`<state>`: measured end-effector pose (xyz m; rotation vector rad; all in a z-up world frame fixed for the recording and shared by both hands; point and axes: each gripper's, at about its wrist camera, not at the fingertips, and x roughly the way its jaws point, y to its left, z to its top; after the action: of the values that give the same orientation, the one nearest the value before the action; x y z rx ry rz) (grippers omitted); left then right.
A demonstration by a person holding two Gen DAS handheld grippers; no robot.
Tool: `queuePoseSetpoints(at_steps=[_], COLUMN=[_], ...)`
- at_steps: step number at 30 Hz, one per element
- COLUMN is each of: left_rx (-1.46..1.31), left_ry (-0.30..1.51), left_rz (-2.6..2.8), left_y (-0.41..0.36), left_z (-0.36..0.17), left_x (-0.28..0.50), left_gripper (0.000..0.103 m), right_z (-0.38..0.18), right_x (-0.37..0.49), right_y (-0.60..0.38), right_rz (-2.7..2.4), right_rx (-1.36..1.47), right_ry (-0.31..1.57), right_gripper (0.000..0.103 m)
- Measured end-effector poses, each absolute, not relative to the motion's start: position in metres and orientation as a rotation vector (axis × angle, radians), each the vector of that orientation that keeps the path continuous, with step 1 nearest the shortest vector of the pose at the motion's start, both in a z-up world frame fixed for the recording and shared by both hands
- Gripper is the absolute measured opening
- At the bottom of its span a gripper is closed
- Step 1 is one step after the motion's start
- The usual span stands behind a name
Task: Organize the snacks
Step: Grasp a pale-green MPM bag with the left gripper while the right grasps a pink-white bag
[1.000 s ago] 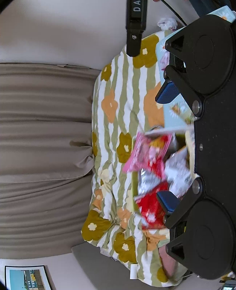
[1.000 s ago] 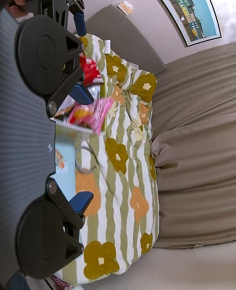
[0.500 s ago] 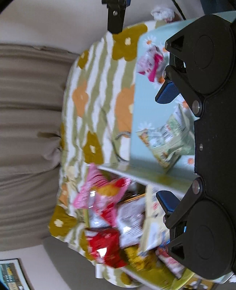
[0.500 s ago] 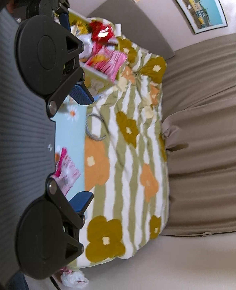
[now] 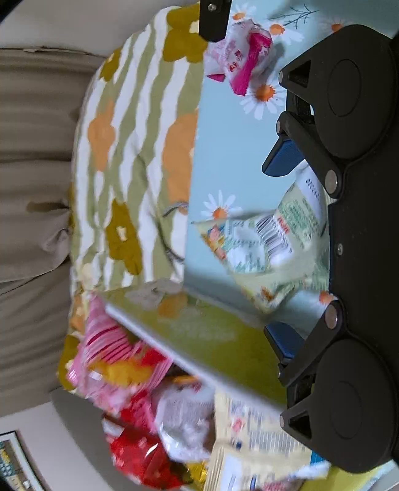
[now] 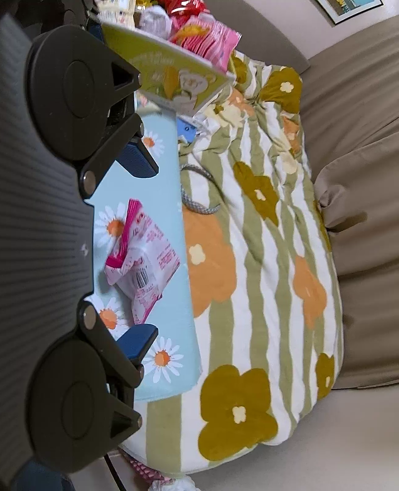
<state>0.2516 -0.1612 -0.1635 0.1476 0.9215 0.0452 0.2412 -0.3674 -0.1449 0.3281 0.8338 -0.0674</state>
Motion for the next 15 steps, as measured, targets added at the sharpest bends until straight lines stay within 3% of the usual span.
queuePoseSetpoints(at_steps=[5, 7, 10, 15], left_rx=[0.159, 0.155, 0.186, 0.220], left_ry=[0.968, 0.996, 1.014, 1.003], left_rz=[0.063, 0.062, 0.058, 0.034], left_y=[-0.164, -0.161, -0.158, -0.157], left_z=[-0.183, -0.189, -0.197, -0.196], left_x=[0.261, 0.263, 0.261, 0.259], left_gripper=[0.093, 0.078, 0.071, 0.067], right_z=[-0.163, -0.169, -0.178, -0.189], right_x=[0.255, 0.260, 0.268, 0.273], right_y=[-0.371, -0.371, -0.374, -0.381], right_rz=[-0.076, -0.085, -0.117, -0.165], right_rx=[0.355, 0.368, 0.401, 0.471], right_ry=[0.863, 0.871, 0.896, 0.923], right_gripper=[0.103, 0.103, 0.103, 0.103])
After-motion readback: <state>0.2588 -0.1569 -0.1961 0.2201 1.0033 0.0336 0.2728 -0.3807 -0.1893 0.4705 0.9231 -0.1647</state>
